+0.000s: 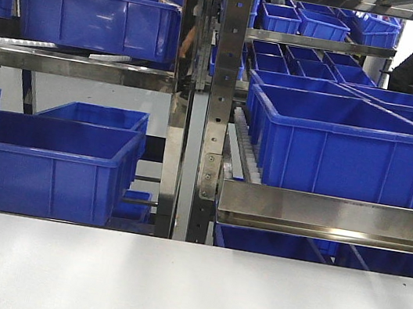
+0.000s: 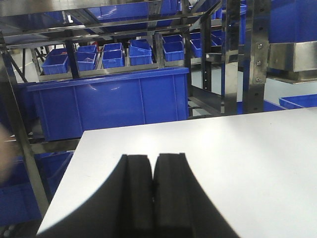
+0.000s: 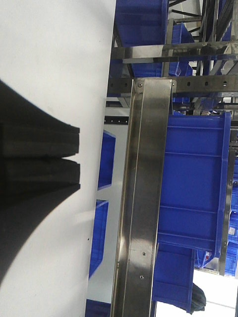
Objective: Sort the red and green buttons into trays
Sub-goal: 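Lower both grippers toward the green and red buttons on the table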
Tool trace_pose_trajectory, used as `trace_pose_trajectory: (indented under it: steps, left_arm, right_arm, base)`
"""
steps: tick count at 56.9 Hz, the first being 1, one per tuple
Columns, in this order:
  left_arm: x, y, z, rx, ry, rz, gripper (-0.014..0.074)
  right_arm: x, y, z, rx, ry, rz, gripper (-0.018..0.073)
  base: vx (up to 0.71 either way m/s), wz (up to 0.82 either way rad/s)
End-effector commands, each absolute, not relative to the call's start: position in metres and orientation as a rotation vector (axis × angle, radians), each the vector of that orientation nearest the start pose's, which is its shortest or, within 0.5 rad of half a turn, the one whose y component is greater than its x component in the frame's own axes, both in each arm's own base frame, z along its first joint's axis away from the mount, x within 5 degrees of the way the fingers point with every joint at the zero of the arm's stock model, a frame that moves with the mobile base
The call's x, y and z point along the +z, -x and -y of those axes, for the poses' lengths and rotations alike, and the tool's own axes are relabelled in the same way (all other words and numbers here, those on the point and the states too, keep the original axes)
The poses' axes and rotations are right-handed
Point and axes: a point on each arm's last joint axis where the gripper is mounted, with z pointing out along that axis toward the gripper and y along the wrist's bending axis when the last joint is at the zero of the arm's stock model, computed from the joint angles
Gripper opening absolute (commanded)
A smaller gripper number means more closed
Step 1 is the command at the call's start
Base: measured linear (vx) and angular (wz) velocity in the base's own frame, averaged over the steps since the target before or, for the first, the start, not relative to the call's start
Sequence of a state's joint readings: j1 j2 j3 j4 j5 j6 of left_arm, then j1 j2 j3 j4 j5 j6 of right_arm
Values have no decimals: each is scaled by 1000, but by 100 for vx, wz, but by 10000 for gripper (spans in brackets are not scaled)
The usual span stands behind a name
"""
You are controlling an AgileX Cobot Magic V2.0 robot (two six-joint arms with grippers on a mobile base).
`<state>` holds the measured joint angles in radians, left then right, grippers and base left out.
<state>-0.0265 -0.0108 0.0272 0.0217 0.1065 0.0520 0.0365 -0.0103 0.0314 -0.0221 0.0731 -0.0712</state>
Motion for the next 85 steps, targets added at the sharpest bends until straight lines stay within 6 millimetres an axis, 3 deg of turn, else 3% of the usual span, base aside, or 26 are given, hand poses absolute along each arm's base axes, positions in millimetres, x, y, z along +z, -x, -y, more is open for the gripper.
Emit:
trace_pose_trajectory:
  steps: [1,51,65,77,85]
  left_arm:
    - [213,-54,1,29,-66,-1475,20]
    - [220,-53,2,28,-64,-1399,20]
    - [256,-44,1,-27,-18,-1197,20]
    - [297,-47,1,-2,-33,-1384,20]
    - [298,-68,2,-2,-36,-1484,20]
  right_arm:
    - [201,-56,-2,-63,106,-1489,-9]
    - [203,-56,-2,-63,105,-1463,-9]
    - [228,-52,-2,-22,62,-1365,-9]
    - [278,-54,-2,-22,68,-1498,-9]
    - [290,-70,-2,-34,80,-1562,-9]
  base:
    - [0,0]
    - [0,0]
    - [0,0]
    - [0,0]
    - [0,0]
